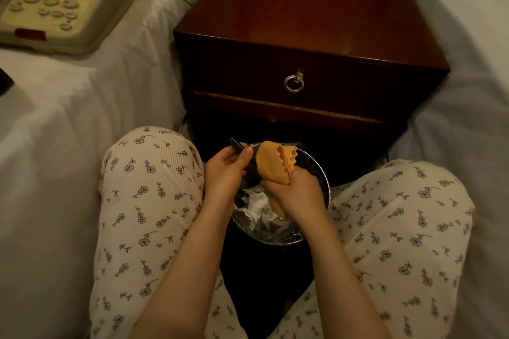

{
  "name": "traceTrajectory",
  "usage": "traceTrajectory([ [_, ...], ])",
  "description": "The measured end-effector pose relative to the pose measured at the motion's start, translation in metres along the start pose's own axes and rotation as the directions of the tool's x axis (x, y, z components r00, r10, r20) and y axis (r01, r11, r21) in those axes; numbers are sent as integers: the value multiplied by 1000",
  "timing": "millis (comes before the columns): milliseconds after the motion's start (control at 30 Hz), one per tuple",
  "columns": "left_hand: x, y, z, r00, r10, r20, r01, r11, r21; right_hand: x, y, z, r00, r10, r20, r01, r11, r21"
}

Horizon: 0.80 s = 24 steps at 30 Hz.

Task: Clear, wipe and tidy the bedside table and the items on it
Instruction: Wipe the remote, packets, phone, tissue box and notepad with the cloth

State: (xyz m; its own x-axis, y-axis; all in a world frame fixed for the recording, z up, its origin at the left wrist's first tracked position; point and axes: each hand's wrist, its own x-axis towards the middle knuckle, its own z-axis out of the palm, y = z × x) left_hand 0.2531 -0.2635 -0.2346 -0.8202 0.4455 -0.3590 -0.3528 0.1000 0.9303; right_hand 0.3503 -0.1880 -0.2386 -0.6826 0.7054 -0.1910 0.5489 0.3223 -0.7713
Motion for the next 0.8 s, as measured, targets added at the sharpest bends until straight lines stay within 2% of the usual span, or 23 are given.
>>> traceTrajectory([
  [67,2,1,-1,1000,-14,22,14,999,-35,0,-2,0,999,0,47,-7,990,144],
  [133,2,-1,-1,994,-21,107,19,1000,16,0,-5,1,994,14,105,-49,941,335],
  [233,0,-3,2,965,-53,258,30,995,95,1,-5,1,995,3,96,-43,908,418],
  [367,-3,-1,2,959,-18,284,22,1000,-12,2,-7,-4,988,1,156,-86,836,542],
  [467,-3,4,2,968,27,250,4,992,-123,4,-10,-7,982,14,190,-121,816,566],
  [633,2,16,2,985,-24,171,70,961,-267,4,-8,-3,979,108,174,-187,821,539],
  [800,1,32,-4,993,6,120,44,909,-415,1,-11,-8,976,133,172,-208,804,558],
])
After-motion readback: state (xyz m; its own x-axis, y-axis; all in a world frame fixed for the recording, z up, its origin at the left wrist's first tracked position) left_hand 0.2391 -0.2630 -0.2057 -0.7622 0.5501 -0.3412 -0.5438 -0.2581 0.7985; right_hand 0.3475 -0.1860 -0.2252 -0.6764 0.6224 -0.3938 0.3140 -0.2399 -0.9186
